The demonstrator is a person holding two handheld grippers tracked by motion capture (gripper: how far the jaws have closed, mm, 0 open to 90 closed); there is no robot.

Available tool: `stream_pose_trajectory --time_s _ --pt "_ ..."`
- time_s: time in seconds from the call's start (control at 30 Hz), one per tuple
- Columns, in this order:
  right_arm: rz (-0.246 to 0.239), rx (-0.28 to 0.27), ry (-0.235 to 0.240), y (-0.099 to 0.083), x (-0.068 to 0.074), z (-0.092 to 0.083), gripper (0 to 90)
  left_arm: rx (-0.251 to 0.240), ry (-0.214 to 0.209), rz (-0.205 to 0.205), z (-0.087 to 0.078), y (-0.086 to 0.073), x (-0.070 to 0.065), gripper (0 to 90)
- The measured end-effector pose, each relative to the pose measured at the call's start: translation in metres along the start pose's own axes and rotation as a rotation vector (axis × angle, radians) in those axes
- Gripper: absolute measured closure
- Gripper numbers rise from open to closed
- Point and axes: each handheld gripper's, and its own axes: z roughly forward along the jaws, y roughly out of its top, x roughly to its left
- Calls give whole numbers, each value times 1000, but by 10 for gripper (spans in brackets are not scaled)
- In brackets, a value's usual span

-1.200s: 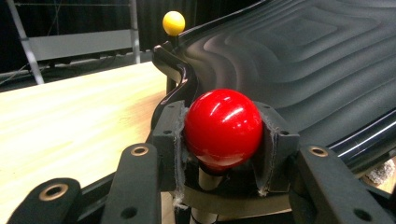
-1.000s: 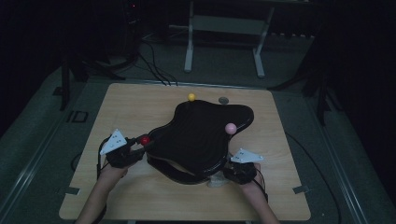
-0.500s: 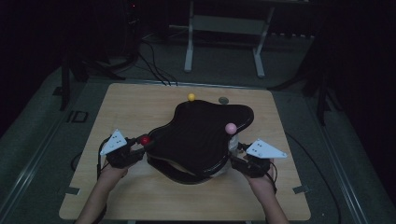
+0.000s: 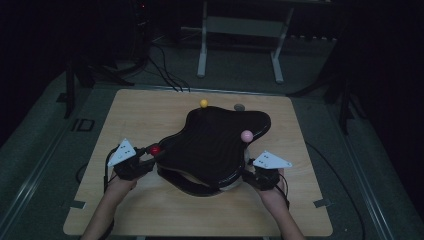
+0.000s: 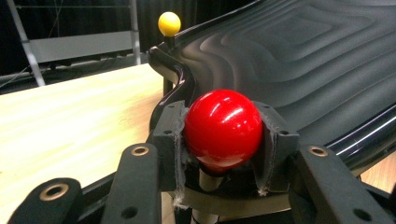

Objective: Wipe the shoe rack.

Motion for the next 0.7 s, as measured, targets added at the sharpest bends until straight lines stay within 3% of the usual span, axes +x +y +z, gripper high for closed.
stream_pose_trajectory --time_s 0.2,0.33,0.4,0.53,0.7 --pt "4 68 6 -22 0 16 627 3 0 0 0 0 0 584" --pt "4 149 12 -41 0 31 626 4 1 1 0 0 0 583" --pt "20 133 16 -47 -1 32 625 4 1 2 0 0 0 583" --pt "11 154 12 -43 0 31 611 1 -3 -3 -1 0 0 583" --pt "33 146 25 -40 -2 26 576 0 -4 -5 0 0 0 583"
